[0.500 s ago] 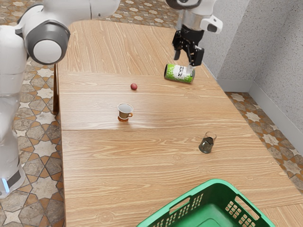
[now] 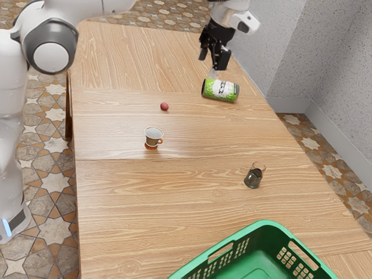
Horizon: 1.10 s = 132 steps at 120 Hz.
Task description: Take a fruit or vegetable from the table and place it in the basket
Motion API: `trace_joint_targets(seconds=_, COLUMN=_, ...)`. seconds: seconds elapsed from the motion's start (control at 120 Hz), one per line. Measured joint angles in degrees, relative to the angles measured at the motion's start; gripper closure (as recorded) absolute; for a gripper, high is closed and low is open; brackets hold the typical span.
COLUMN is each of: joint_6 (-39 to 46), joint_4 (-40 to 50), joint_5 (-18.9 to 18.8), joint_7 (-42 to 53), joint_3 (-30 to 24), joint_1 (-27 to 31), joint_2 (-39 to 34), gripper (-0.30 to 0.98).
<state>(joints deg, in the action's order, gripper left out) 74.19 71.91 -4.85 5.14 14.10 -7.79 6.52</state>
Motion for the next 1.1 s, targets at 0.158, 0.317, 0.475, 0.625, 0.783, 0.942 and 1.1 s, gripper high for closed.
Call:
trace_joint_targets(seconds=0.158, joint_6=6.16, joint_4=21.06, joint_5=-1.71, joint_7=11.46, joint_3=4.54, joint_1=0.09, joint_2=-14.59, gripper=0.0)
trace_joint_targets(seconds=0.317, joint_6=12.86, joint_4=32.26, joint_5=-2.59, joint_7=21.51, joint_3=10.93, joint_1=0.76, joint_2=-19.71, gripper=0.0)
trace_joint_targets(seconds=0.475, joint_6=19.51, joint_4=37.61, joint_5=-3.65, joint_7=31.08, joint_3=12.33, joint_1=0.66, joint_2=-19.86, gripper=0.0)
trace_joint_targets(seconds=0.625, joint_6=23.66, joint_4=38.12, joint_5=-2.04, joint_7=37.88, joint_3=12.42, joint_1=0.55, joint_2=-17.81, gripper=0.0)
trace_joint_targets(seconds=0.783, joint_6=27.82, joint_4=38.08, joint_5=-0.01, joint_7=43.28, joint_3=12.77, joint_1=0.71, joint_2=-13.67, gripper=0.01)
trace_joint_targets(seconds=0.942, joint_6=31.85, joint_4=37.87, joint_5=0.66, joint_7=47.41, joint_3=13.21, joint_1=2.75, joint_2=-11.12, gripper=0.0)
trace_joint_targets(seconds=1.1, joint_6=34.95, joint_4=37.58, joint_5=1.7, joint_7=50.49, joint_3=13.16, joint_1=3.48, joint_2=-8.39, gripper=0.0)
